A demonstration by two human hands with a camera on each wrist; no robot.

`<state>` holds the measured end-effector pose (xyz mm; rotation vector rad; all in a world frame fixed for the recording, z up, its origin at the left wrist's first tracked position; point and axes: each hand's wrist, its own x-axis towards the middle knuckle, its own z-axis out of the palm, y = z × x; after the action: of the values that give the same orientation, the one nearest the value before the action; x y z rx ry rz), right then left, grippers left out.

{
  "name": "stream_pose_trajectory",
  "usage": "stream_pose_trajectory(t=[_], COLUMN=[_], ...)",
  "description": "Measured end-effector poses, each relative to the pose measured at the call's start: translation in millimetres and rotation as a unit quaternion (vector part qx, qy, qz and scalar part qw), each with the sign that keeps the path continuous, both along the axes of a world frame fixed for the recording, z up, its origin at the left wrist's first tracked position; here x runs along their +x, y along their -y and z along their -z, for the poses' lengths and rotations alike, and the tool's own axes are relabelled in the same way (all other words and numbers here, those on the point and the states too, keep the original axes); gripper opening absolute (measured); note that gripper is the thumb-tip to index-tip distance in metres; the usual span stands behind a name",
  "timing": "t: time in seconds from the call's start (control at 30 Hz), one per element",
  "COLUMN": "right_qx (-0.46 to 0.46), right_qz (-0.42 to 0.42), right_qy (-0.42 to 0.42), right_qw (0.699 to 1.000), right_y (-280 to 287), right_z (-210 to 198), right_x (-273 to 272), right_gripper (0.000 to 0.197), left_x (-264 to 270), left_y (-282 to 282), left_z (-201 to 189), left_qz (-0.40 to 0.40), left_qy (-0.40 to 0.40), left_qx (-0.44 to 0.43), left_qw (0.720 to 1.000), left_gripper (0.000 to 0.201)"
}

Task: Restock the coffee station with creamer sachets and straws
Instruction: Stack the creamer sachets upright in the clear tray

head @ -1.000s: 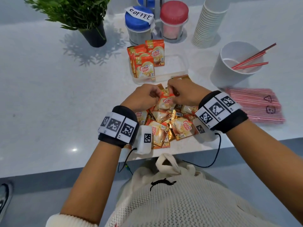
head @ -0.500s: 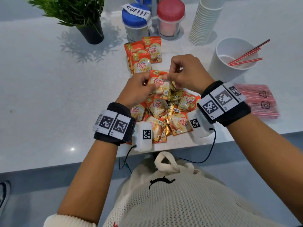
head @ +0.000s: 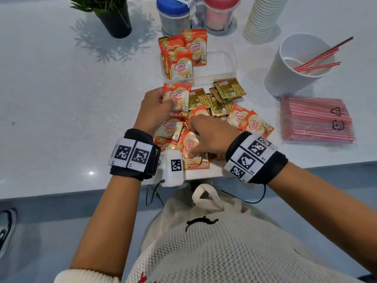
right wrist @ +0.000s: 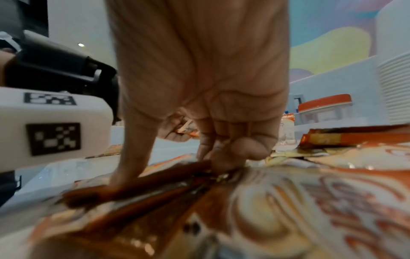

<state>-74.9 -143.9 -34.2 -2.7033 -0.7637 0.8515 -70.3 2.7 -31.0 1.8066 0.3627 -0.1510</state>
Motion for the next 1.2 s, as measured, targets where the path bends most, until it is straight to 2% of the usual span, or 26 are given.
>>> stream_pose_trajectory(t=[0.1, 0.23, 0.3, 0.4, 0.47, 0.57, 0.7, 0.8, 0.93, 1.0, 1.1, 1.2], right_qx=[0.017, 0.140, 0.225, 0.335, 0.360, 0.356, 0.381, 0.397, 0.384, 0.333, 0.230, 0.149], right_qz=[0.027, 0.098, 0.159, 0.258, 0.300, 0.332, 0.371, 0.386, 0.381, 0.341, 0.209, 0.102], right_qy=[0.003, -0.003, -0.015, -0.041, -0.052, -0.056, -0.057, -0.067, -0.067, -0.028, -0.018, -0.052], right_qw=[0.999, 0.985, 0.961, 0.905, 0.882, 0.872, 0.845, 0.830, 0.838, 0.878, 0.950, 0.982], right_y=[4.9, 17.1, 25.4, 32.4, 31.1, 25.0, 16.4, 8.0, 1.0, 2.4, 6.9, 9.2], right_z=[-2.1, -13.9, -21.2, -23.5, -20.3, -14.7, -8.8, -7.2, -2.4, -1.7, -7.8, -9.4], right_x=[6.4, 22.5, 29.3, 35.4, 37.7, 37.5, 37.4, 36.7, 32.5, 28.8, 17.4, 5.2], right_gripper=[0.034, 0.031, 0.030, 0.029, 0.027, 0.029, 0.027, 0.025, 0.023, 0.020, 0.010, 0.022], left_x=[-0.7, 1.1, 1.7, 2.3, 1.9, 1.9, 0.7, -3.0, -5.8, -7.4, -7.5, -5.4], left_y=[1.6, 2.9, 3.5, 7.2, 11.2, 17.8, 20.8, 21.8, 19.6, 14.8, 6.1, 2.4], left_z=[3.2, 6.7, 6.8, 5.8, 4.2, 1.1, 0.4, 2.9, 10.6, 13.0, 14.5, 14.4], left_qz=[0.002, -0.006, -0.002, 0.017, 0.028, 0.034, 0.023, 0.039, 0.038, 0.028, -0.001, -0.015], left_qy=[-0.005, -0.009, -0.011, -0.011, -0.010, -0.012, -0.026, -0.015, -0.010, -0.015, -0.024, -0.025], left_qx=[-0.003, 0.002, -0.001, -0.017, -0.040, -0.066, -0.104, -0.101, -0.061, -0.047, -0.038, -0.029], left_qw=[1.000, 1.000, 1.000, 1.000, 0.999, 0.997, 0.994, 0.994, 0.997, 0.998, 0.999, 0.999], left_gripper=[0.023, 0.019, 0.020, 0.024, 0.026, 0.031, 0.023, 0.023, 0.025, 0.022, 0.021, 0.021])
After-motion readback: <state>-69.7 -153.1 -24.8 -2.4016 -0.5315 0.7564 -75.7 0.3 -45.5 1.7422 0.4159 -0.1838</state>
